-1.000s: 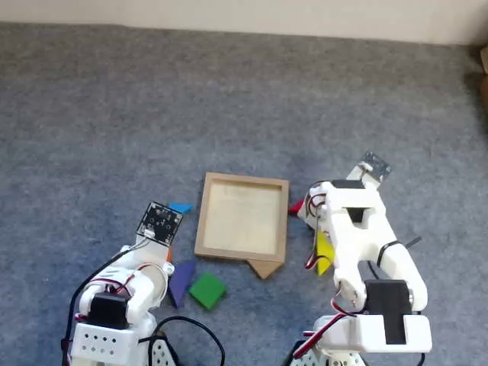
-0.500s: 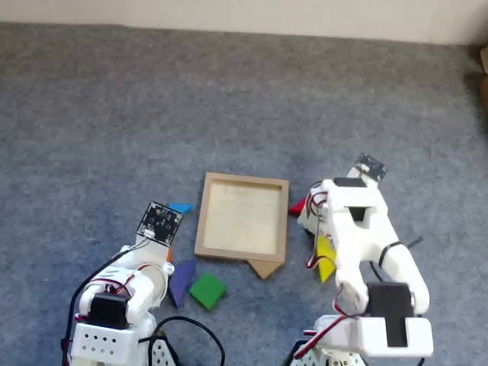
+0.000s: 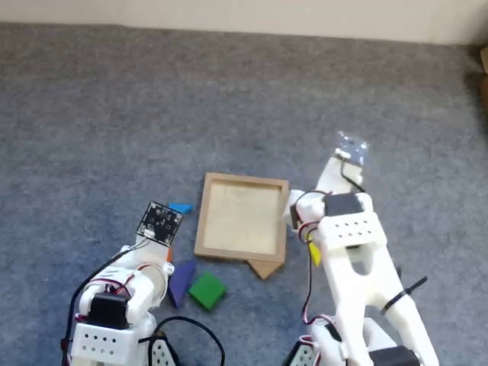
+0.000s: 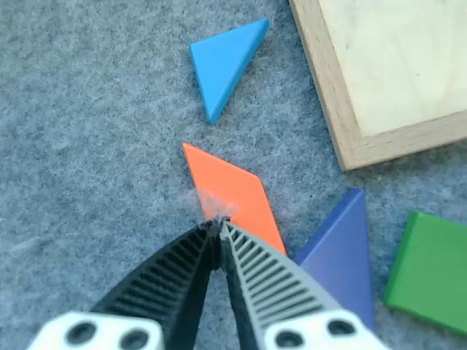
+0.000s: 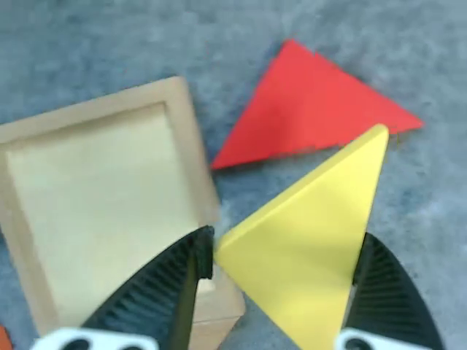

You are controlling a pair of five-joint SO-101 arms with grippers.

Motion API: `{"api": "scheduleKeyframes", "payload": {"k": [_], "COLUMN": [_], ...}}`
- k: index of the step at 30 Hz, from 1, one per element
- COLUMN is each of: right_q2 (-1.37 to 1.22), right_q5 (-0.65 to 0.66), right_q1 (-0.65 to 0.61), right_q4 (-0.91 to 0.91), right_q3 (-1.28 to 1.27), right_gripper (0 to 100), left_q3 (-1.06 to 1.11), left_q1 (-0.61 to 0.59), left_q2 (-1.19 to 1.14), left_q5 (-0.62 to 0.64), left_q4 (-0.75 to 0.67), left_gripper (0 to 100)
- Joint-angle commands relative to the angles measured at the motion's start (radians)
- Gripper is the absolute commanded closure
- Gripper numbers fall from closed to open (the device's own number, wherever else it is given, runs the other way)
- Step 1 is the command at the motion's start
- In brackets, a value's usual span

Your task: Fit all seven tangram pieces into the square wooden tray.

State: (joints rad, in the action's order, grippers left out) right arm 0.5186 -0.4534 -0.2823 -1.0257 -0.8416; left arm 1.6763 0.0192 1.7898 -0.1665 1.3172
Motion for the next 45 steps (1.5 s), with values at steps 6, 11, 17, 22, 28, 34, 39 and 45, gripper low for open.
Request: {"api": "scheduleKeyframes", "payload": {"k": [6, 11, 17, 22, 28, 34, 39, 45], "right_q2": [0.059, 0.021, -0.182, -0.355, -0.489, -0.558, -0.585, -0.587], "right_q5": [0.029, 0.031, 0.031, 0.031, 0.109, 0.123, 0.064, 0.003], "right_q1": [-0.186, -0.246, -0.259, -0.26, -0.315, -0.325, -0.326, -0.321], "right_q4": [0.028, 0.07, 0.071, 0.071, 0.071, 0.071, 0.071, 0.068], "right_q3": [0.042, 0.087, 0.222, 0.348, 0.437, 0.473, 0.478, 0.487], "right_gripper": [75.3, 75.3, 75.3, 75.3, 75.3, 75.1, 74.9, 74.8], "left_q3": [0.019, 0.019, 0.019, 0.019, 0.019, 0.019, 0.019, 0.019], "left_q1": [-0.013, -0.013, -0.013, -0.013, -0.013, -0.013, -0.013, -0.013], "left_q2": [0.031, 0.031, 0.031, 0.031, 0.031, 0.031, 0.031, 0.031], "left_q5": [-0.009, -0.009, -0.009, -0.009, -0.009, -0.009, -0.009, -0.009], "left_q4": [0.003, 0.003, 0.003, 0.003, 0.003, 0.003, 0.003, 0.003], "left_gripper": [100, 100, 100, 100, 100, 100, 100, 100]}}
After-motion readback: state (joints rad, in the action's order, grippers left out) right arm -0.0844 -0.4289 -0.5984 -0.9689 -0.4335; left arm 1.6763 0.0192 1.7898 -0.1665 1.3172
